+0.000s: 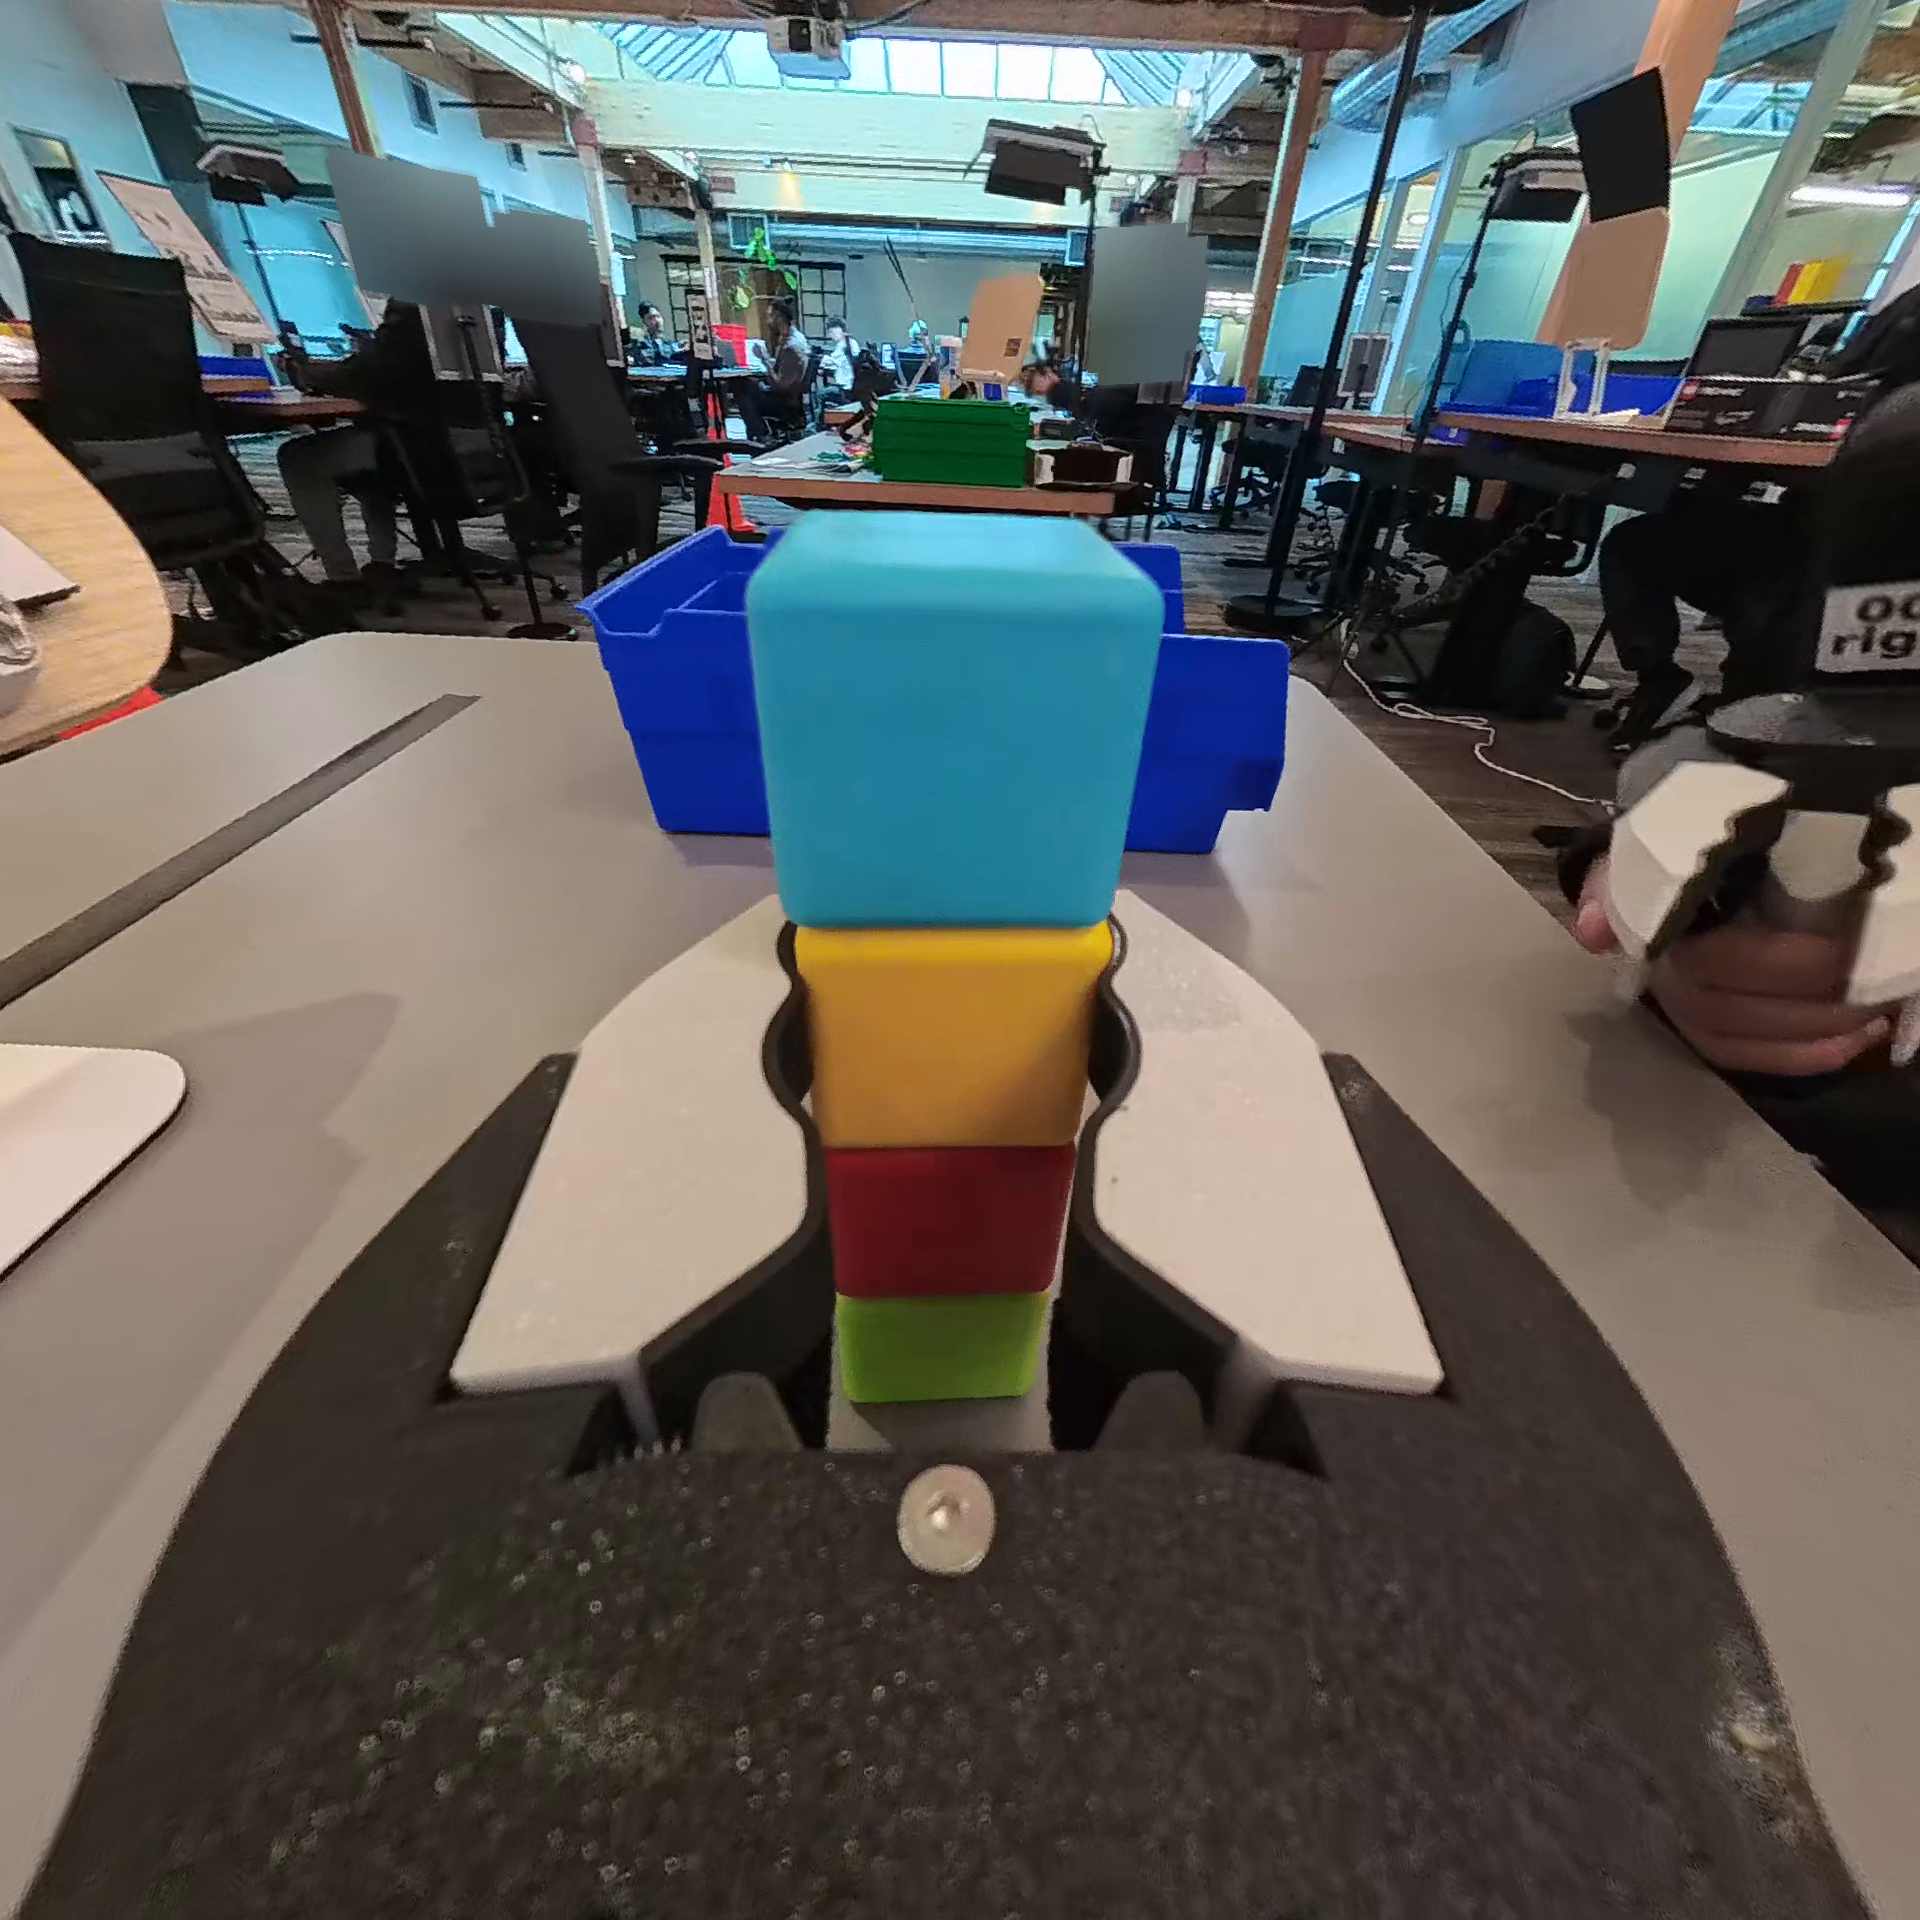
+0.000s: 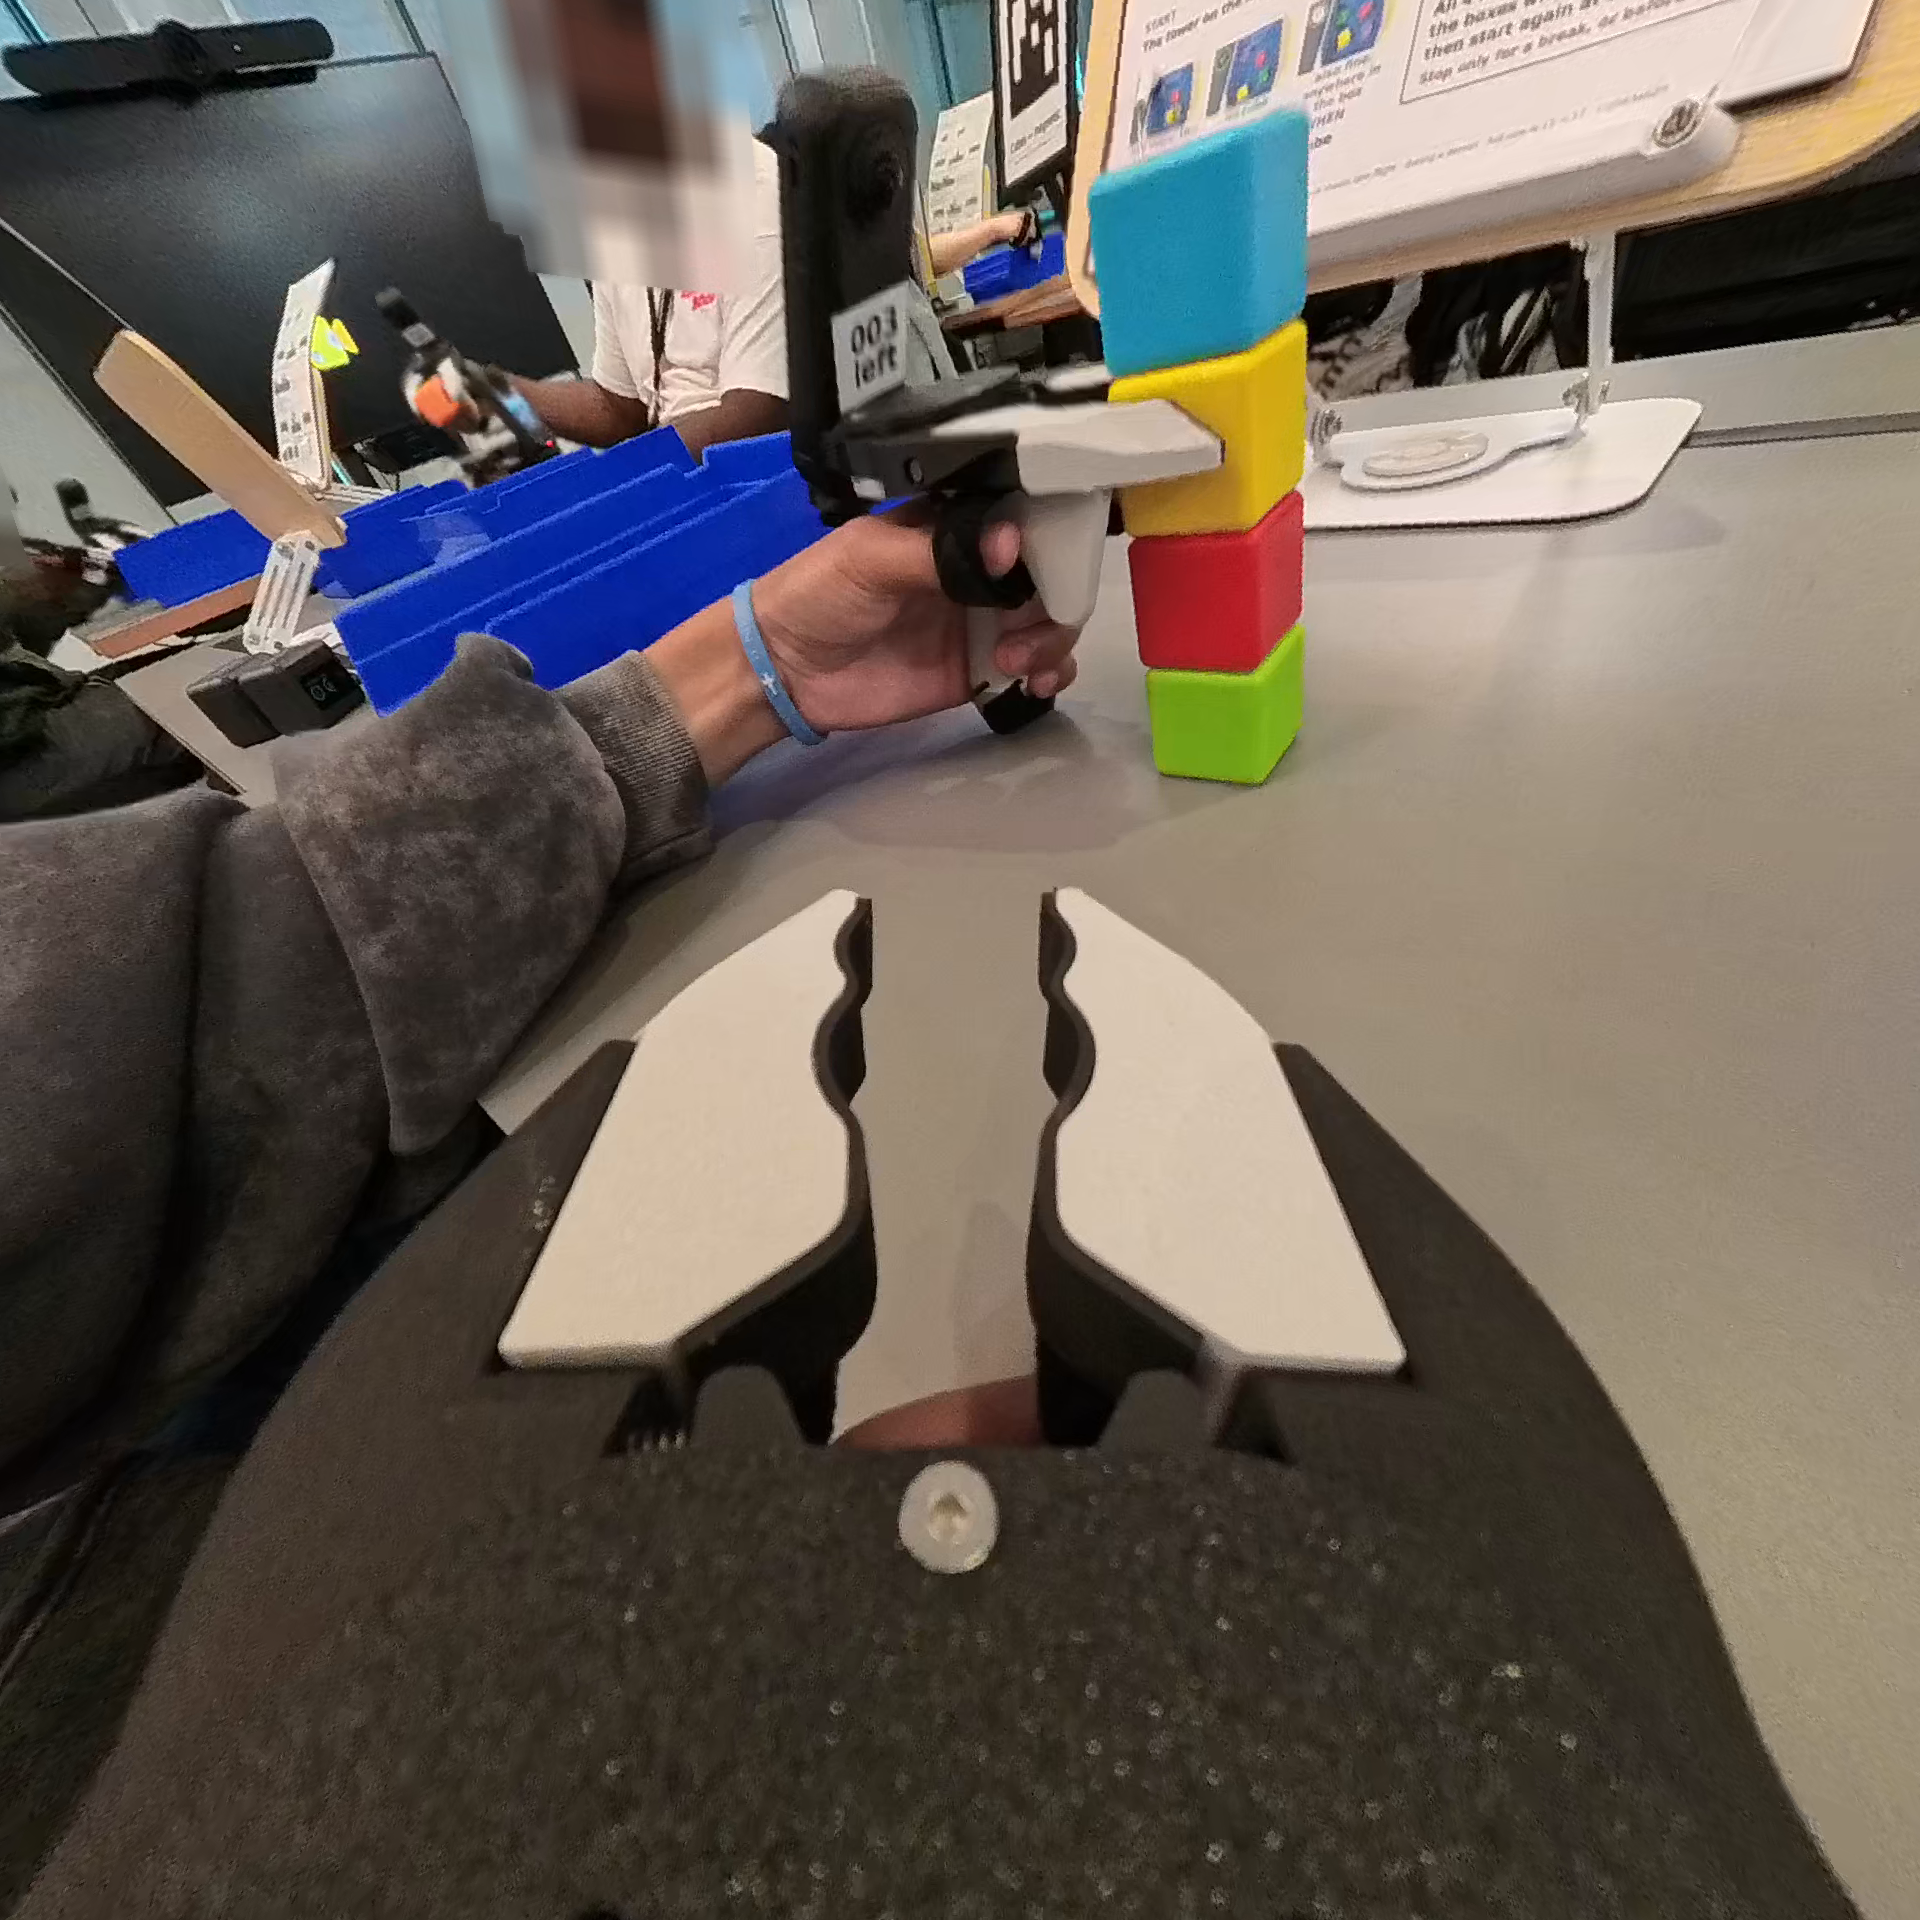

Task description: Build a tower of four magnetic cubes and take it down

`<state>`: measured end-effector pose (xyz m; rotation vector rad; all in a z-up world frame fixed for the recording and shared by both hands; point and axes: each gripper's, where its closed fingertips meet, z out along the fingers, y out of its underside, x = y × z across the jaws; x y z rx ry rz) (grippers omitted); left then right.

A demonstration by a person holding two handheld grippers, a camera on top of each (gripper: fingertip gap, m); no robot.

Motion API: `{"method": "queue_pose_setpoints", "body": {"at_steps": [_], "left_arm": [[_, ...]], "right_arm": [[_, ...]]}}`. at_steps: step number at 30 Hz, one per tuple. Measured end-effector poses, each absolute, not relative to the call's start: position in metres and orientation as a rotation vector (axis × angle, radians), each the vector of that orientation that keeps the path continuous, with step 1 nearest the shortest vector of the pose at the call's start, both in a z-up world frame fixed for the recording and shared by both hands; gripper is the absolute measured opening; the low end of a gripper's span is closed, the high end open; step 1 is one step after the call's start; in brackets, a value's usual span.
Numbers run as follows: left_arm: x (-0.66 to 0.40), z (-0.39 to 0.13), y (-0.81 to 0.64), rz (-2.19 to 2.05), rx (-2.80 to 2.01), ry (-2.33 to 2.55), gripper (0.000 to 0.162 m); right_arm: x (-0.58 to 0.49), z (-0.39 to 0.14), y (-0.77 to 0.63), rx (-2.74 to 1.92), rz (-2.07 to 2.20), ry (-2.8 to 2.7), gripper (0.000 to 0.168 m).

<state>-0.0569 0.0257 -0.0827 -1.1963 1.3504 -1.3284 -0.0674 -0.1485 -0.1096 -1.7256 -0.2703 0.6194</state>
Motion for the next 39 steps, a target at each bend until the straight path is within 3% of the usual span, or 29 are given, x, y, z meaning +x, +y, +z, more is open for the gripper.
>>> {"method": "queue_pose_setpoints", "body": {"at_steps": [7, 12, 18, 22, 26, 35, 39], "left_arm": [[-0.056, -0.083, 0.023, -1.358, -1.185, 1.373, 0.05], [-0.057, -0.083, 0.019, -1.37, -1.164, 1.396, 0.05], [-0.06, -0.083, 0.012, -1.404, -1.128, 1.435, 0.05], [-0.06, -0.083, 0.011, -1.421, -1.125, 1.444, 0.05], [-0.06, -0.083, 0.011, -1.42, -1.129, 1.439, 0.05], [-0.059, -0.083, 0.012, -1.41, -1.137, 1.436, 0.05], [-0.057, -0.085, 0.009, -1.391, -1.122, 1.459, 0.05]], "right_arm": [[-0.052, -0.034, -0.113, -1.476, 0.736, -0.478, 0.034], [-0.058, -0.008, -0.035, -1.449, 0.808, -0.653, 0.073], [-0.08, -0.026, 0.022, -1.484, 0.877, -0.731, 0.087], [-0.087, -0.049, 0.034, -1.521, 0.906, -0.803, 0.082], [-0.089, -0.042, 0.03, -1.394, 0.977, -0.817, 0.052], [-0.089, -0.037, 0.03, -1.323, 1.015, -0.813, 0.05], [-0.075, 0.004, 0.024, -1.165, 1.151, -0.674, 0.05]]}}
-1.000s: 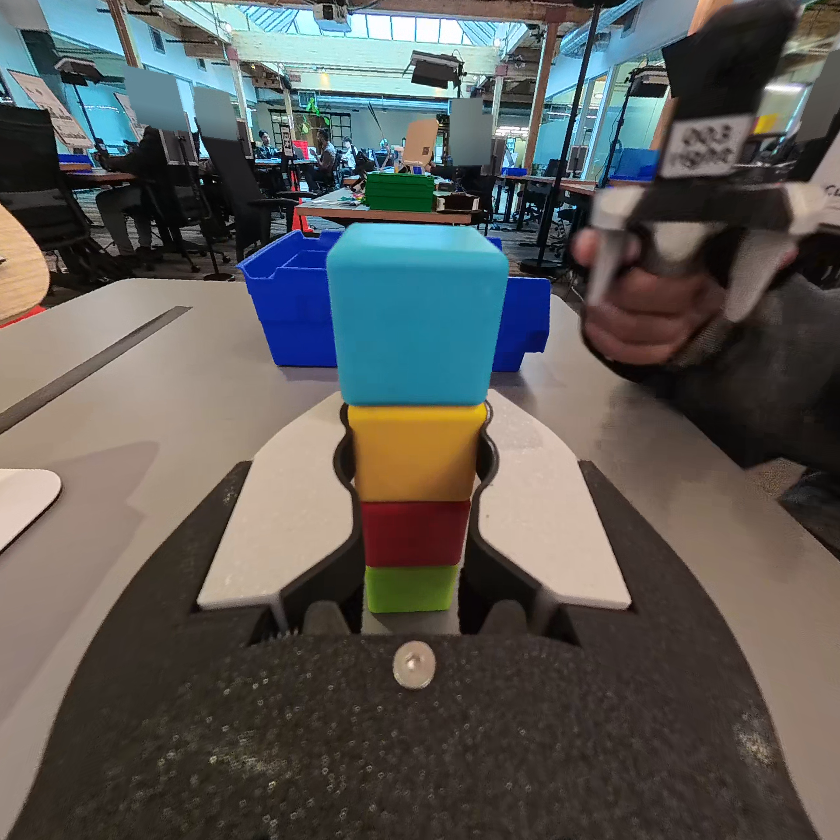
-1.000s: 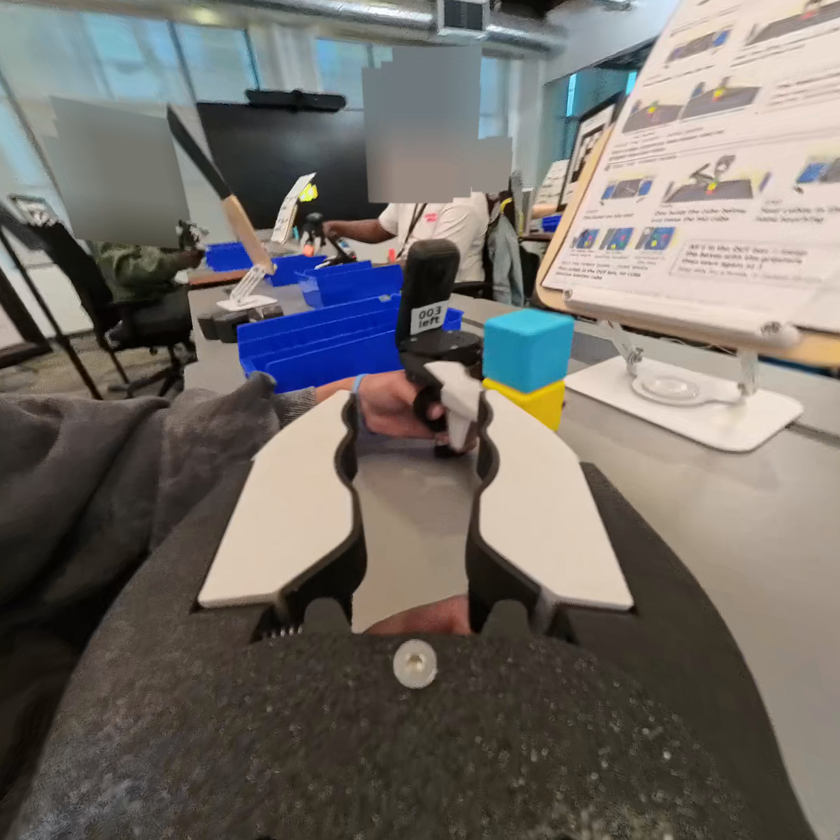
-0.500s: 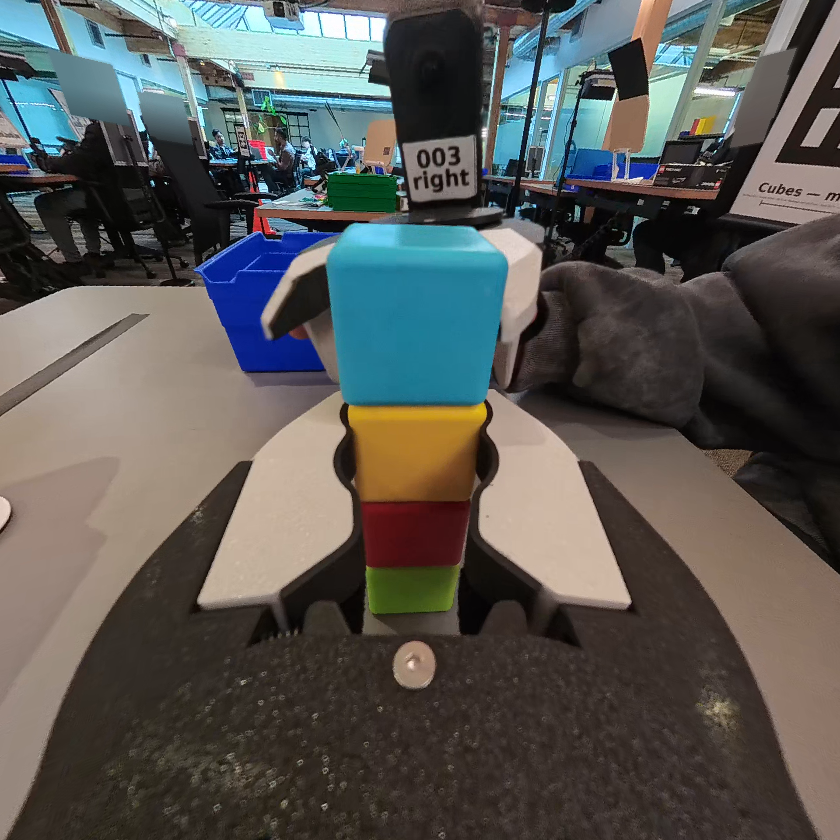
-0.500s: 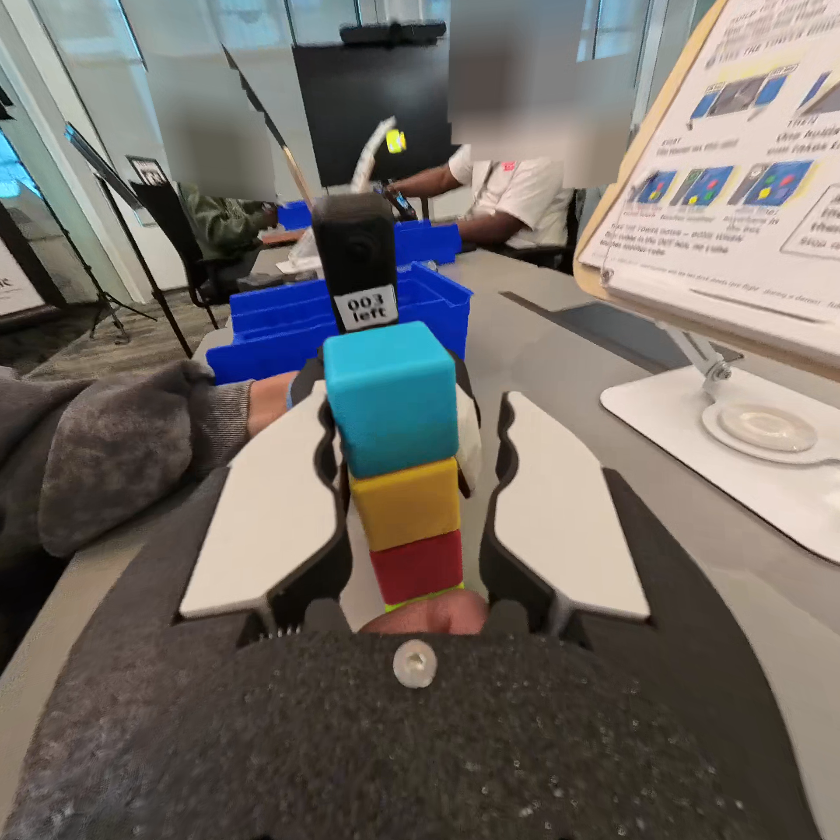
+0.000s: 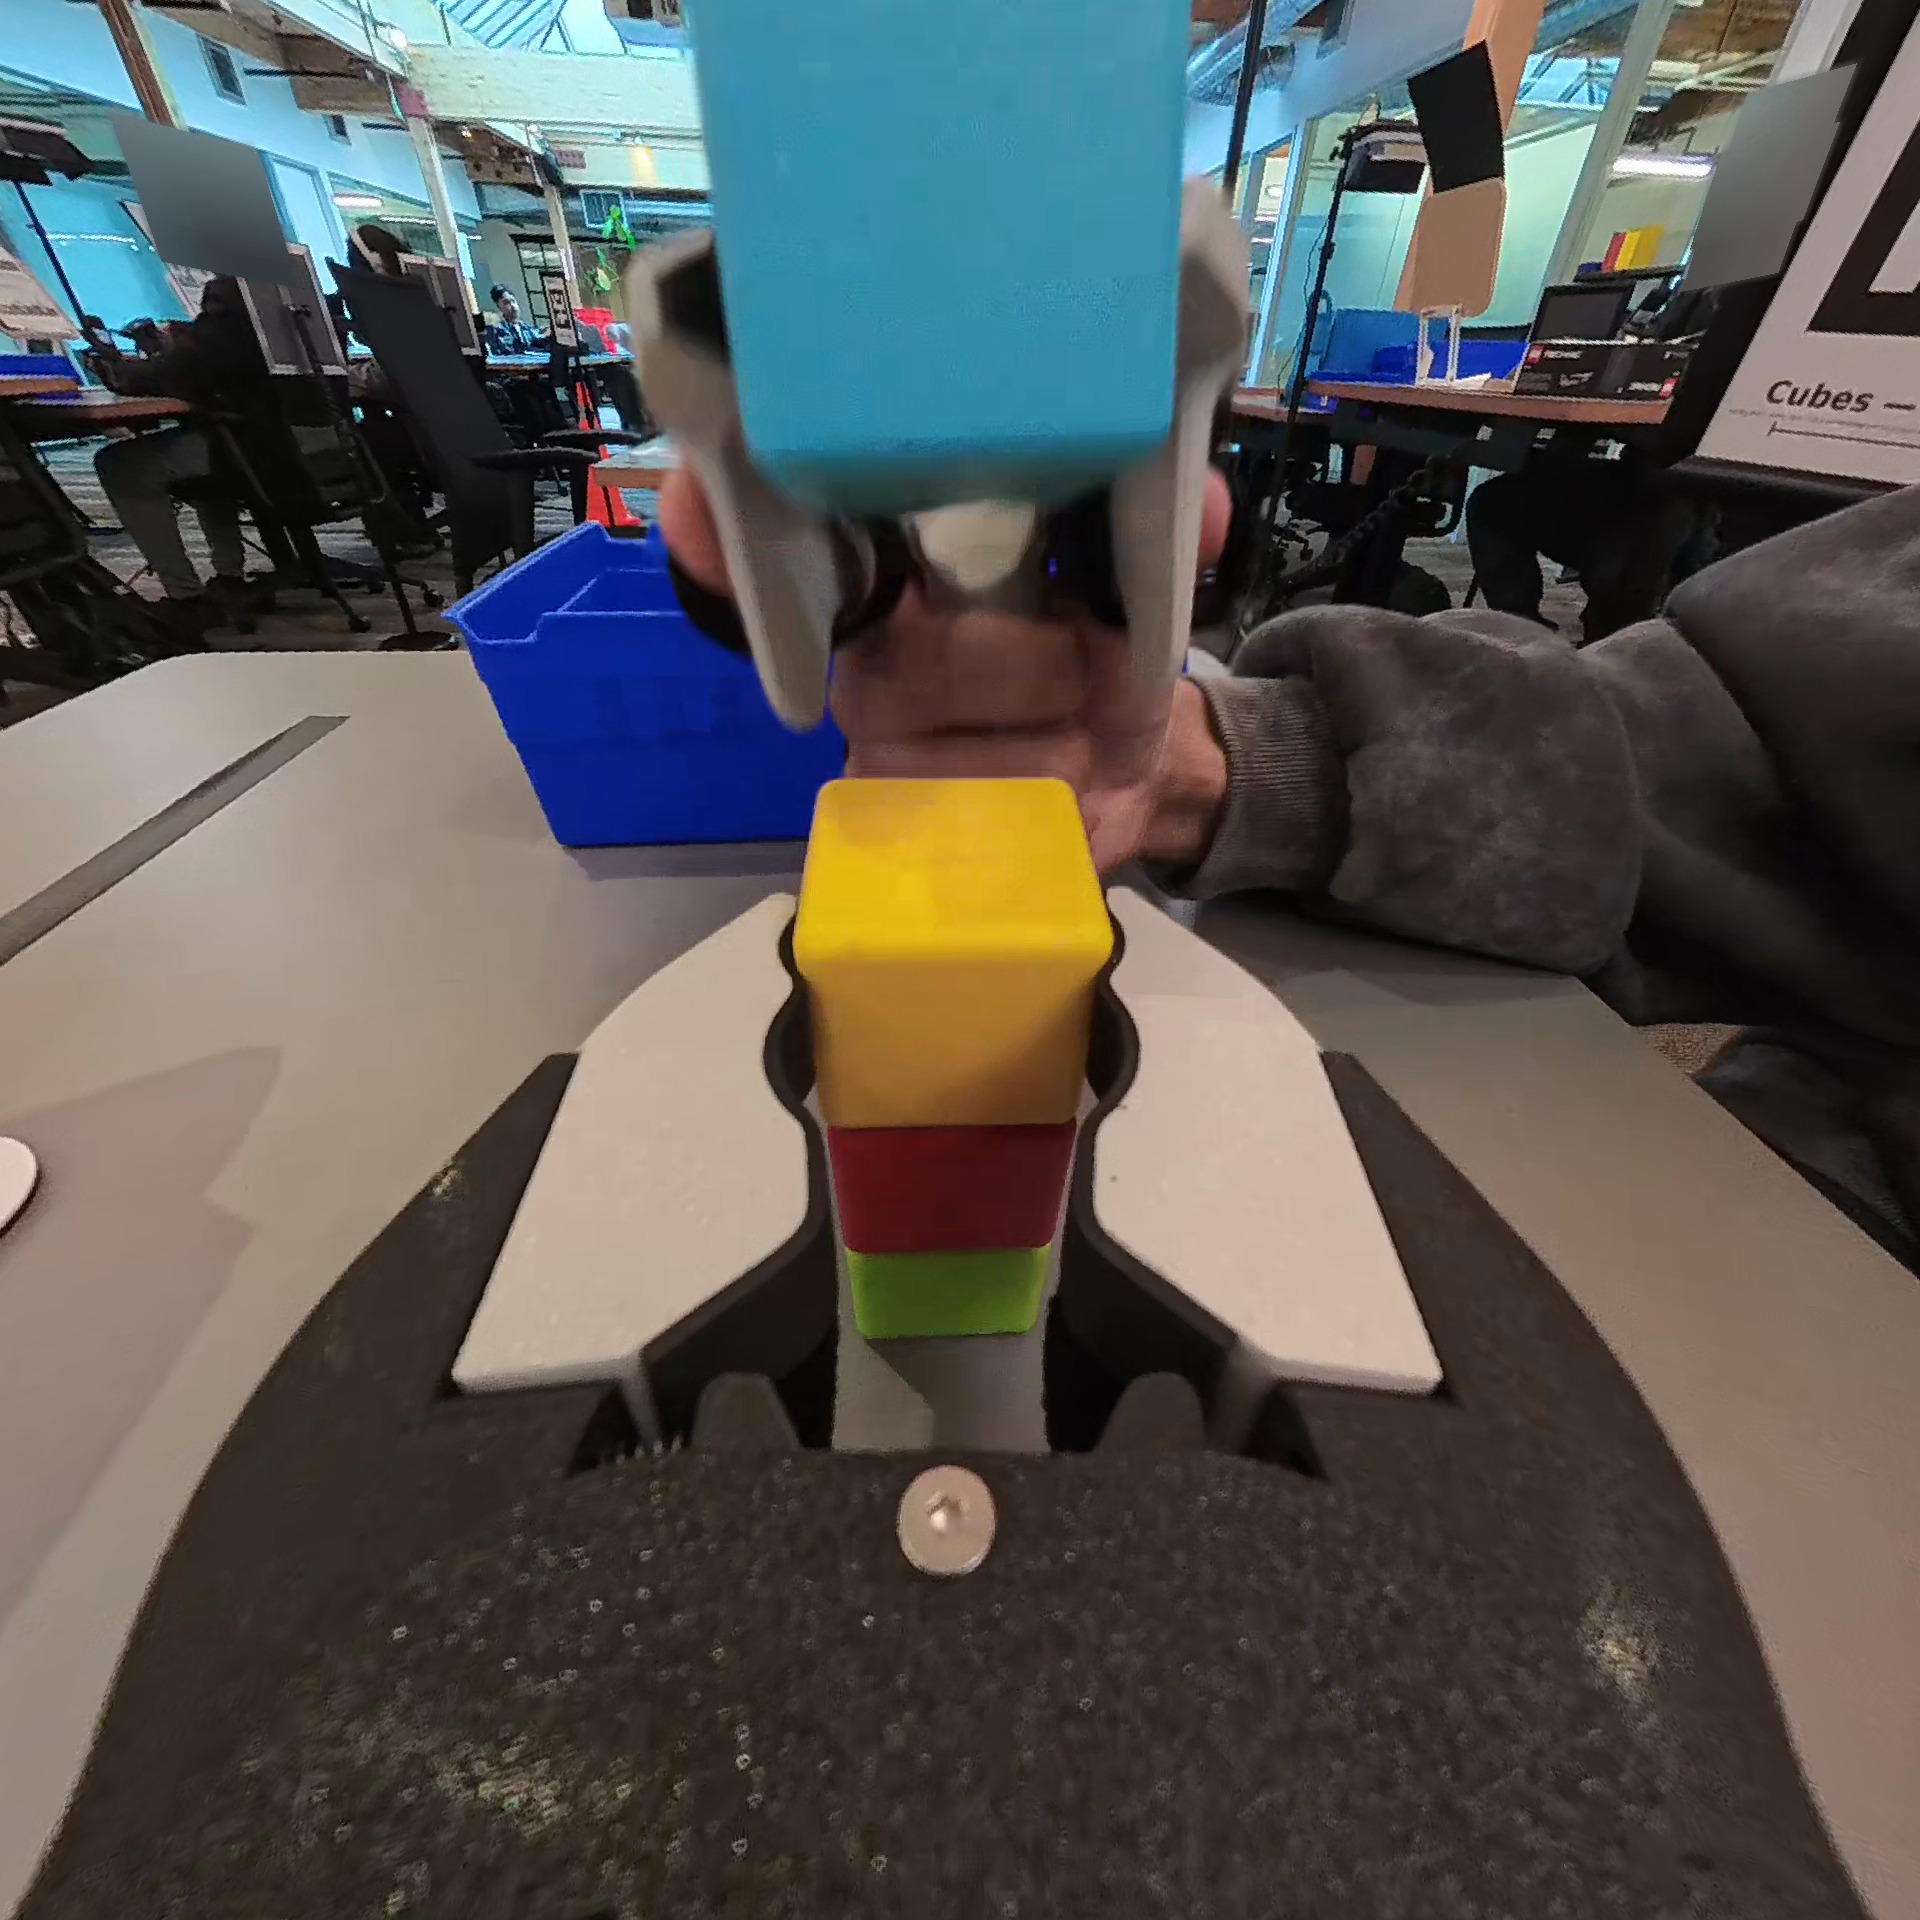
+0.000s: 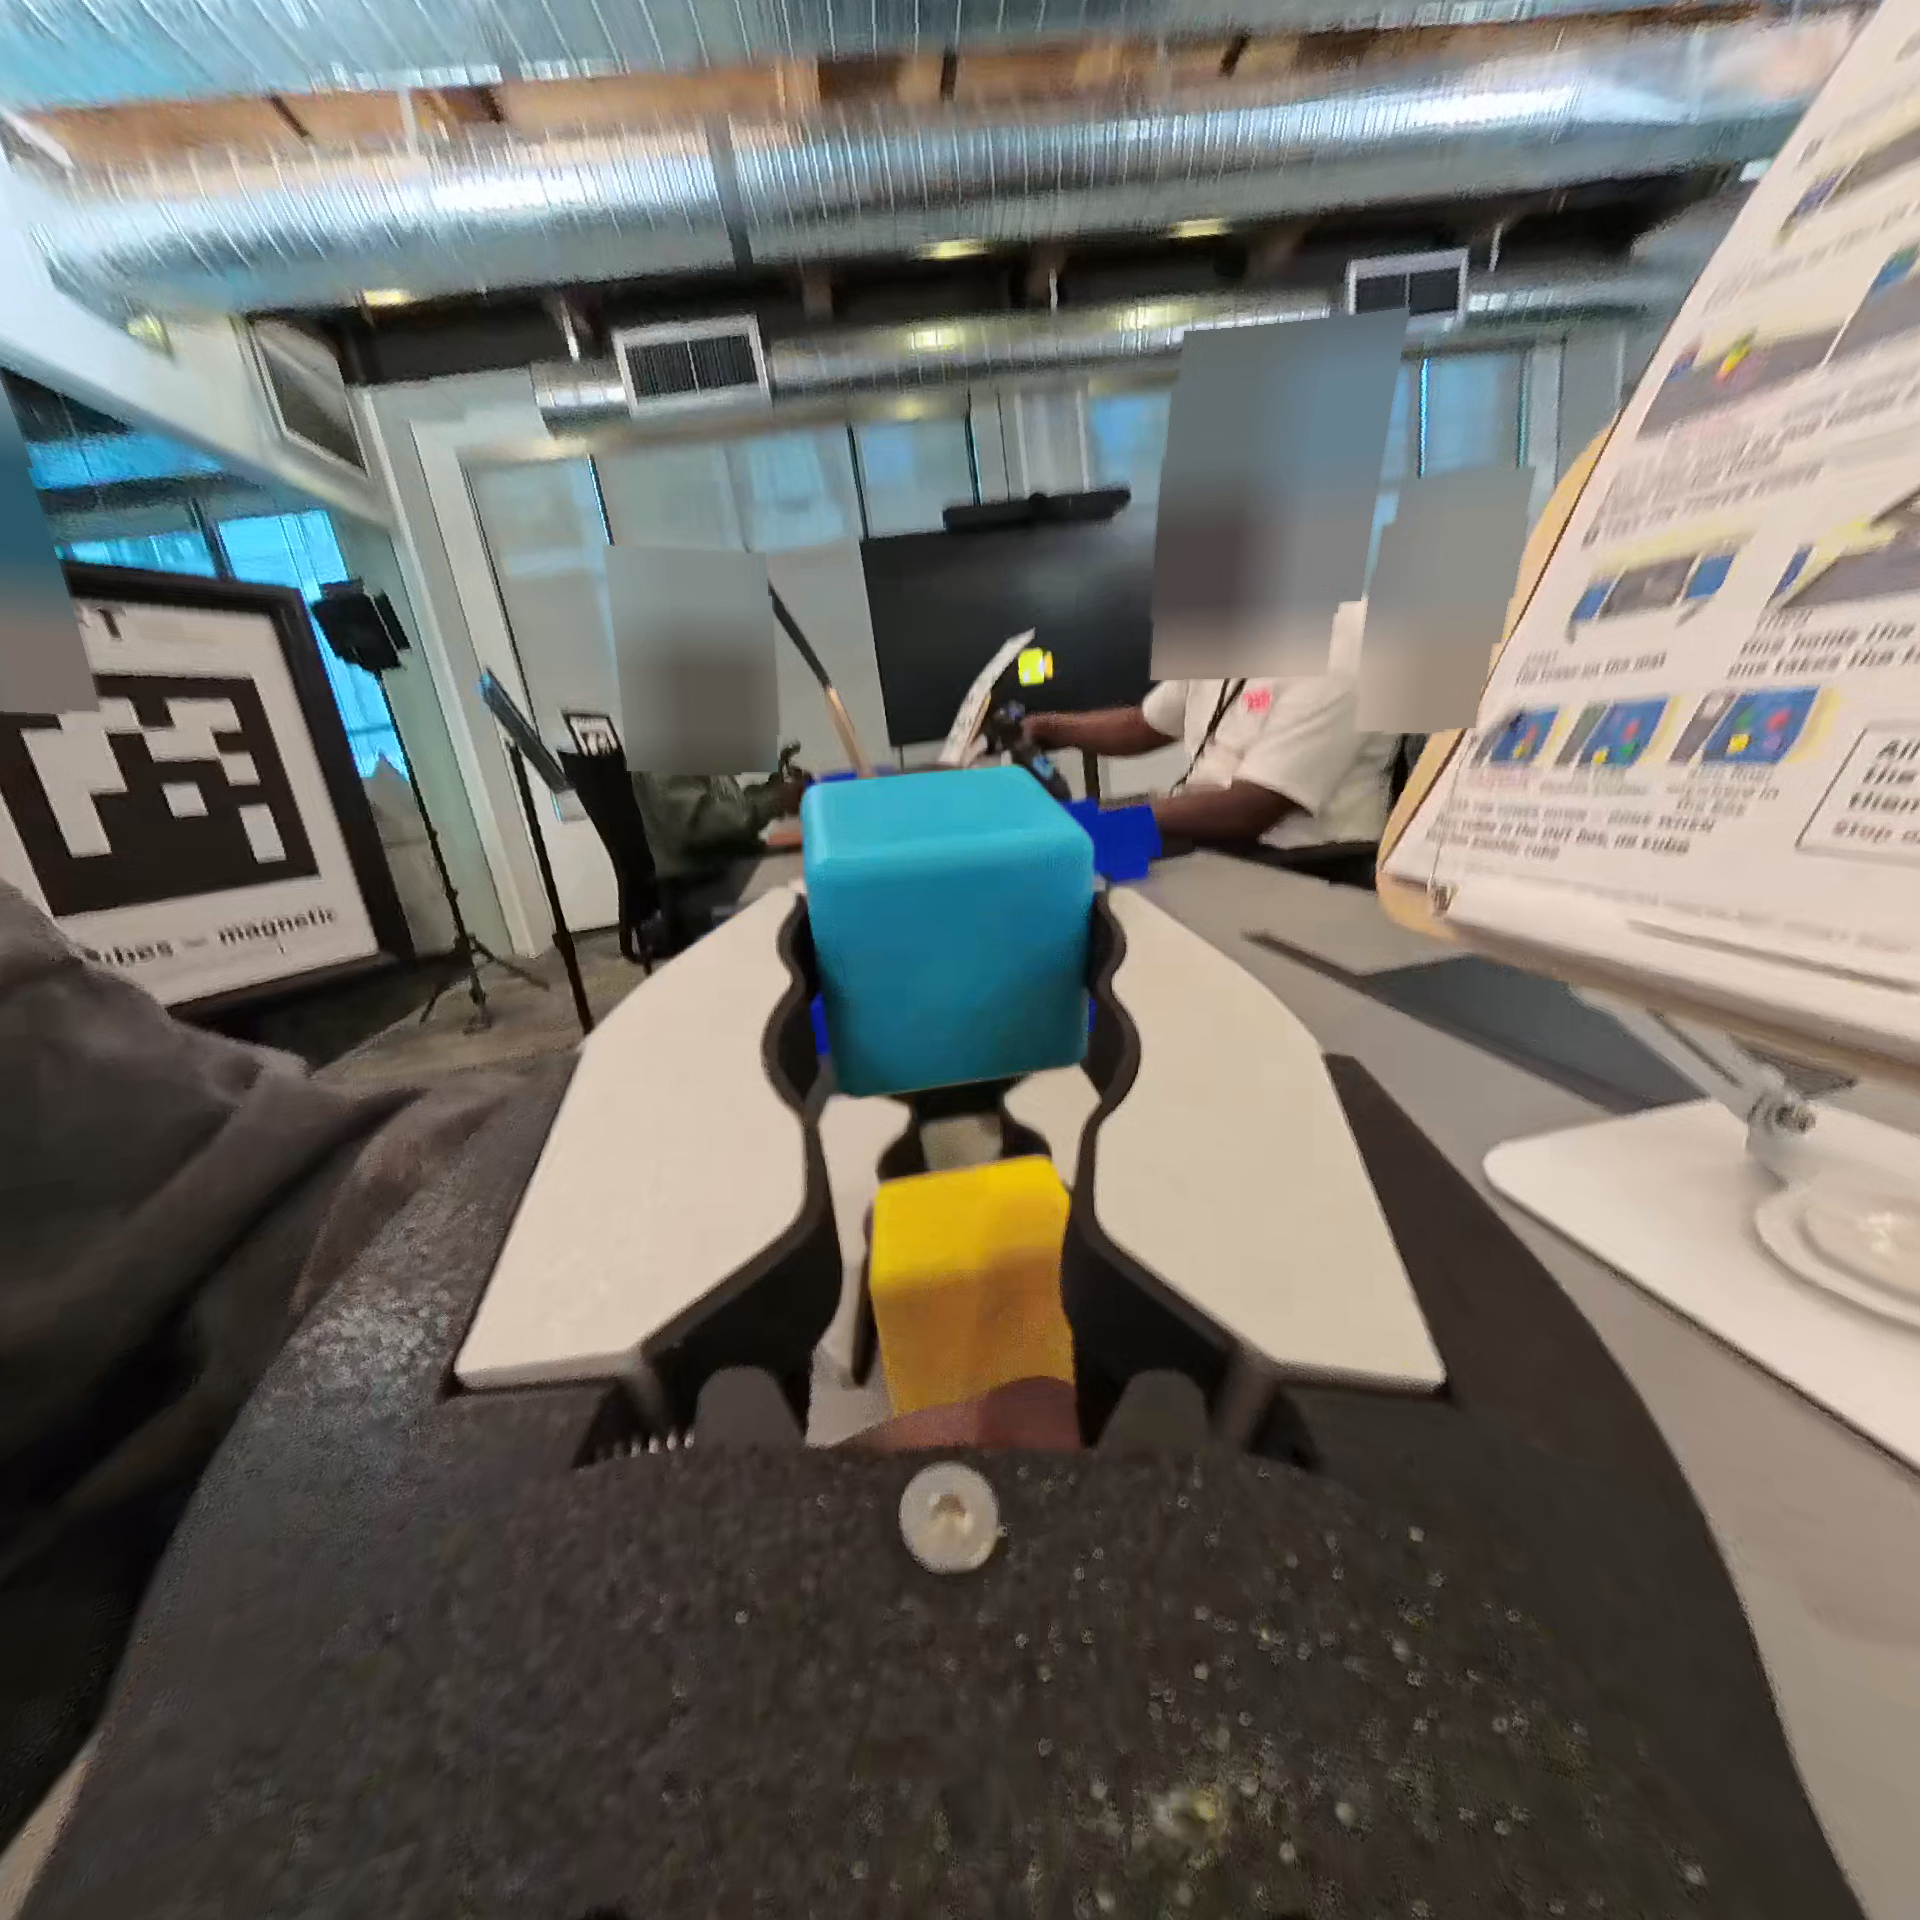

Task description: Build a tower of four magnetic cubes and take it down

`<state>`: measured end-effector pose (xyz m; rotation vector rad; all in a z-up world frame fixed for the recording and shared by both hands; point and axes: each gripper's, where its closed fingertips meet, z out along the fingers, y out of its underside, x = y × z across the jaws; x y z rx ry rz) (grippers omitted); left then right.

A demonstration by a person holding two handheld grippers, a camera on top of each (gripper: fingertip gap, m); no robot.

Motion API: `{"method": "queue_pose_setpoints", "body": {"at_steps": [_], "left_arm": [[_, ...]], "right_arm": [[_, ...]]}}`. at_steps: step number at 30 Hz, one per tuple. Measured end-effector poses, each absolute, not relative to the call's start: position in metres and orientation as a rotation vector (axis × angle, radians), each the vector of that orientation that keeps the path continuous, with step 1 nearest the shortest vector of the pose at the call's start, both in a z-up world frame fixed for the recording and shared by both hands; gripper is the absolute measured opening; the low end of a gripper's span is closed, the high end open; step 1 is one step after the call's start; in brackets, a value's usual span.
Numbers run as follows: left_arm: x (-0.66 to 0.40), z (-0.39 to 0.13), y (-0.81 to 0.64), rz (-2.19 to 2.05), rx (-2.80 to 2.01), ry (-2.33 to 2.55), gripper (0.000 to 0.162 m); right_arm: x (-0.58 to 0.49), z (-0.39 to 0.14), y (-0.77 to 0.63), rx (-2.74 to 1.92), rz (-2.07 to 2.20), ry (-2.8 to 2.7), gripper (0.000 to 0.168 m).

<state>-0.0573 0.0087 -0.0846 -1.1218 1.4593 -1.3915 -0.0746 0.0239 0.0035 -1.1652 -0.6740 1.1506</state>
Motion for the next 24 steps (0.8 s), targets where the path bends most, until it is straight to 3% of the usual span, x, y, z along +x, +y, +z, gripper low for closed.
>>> {"method": "queue_pose_setpoints", "body": {"at_steps": [6, 14, 18, 24], "left_arm": [[-0.056, -0.084, 0.012, -1.4, -1.146, 1.445, 0.05], [-0.054, -0.085, 0.011, -1.374, -1.163, 1.463, 0.049], [-0.052, -0.085, 0.009, -1.385, -1.162, 1.462, 0.049], [-0.051, -0.085, 0.008, -1.381, -1.172, 1.462, 0.049]], "right_arm": [[-0.054, 0.067, -0.012, -1.071, 1.052, -0.634, 0.05], [0.072, 0.152, -0.036, -1.405, 0.347, -0.349, 0.05], [0.17, 0.127, -0.007, -1.759, 0.1, -0.157, 0.05], [0.243, 0.01, 0.041, -2.334, -0.018, -0.024, 0.05]]}}
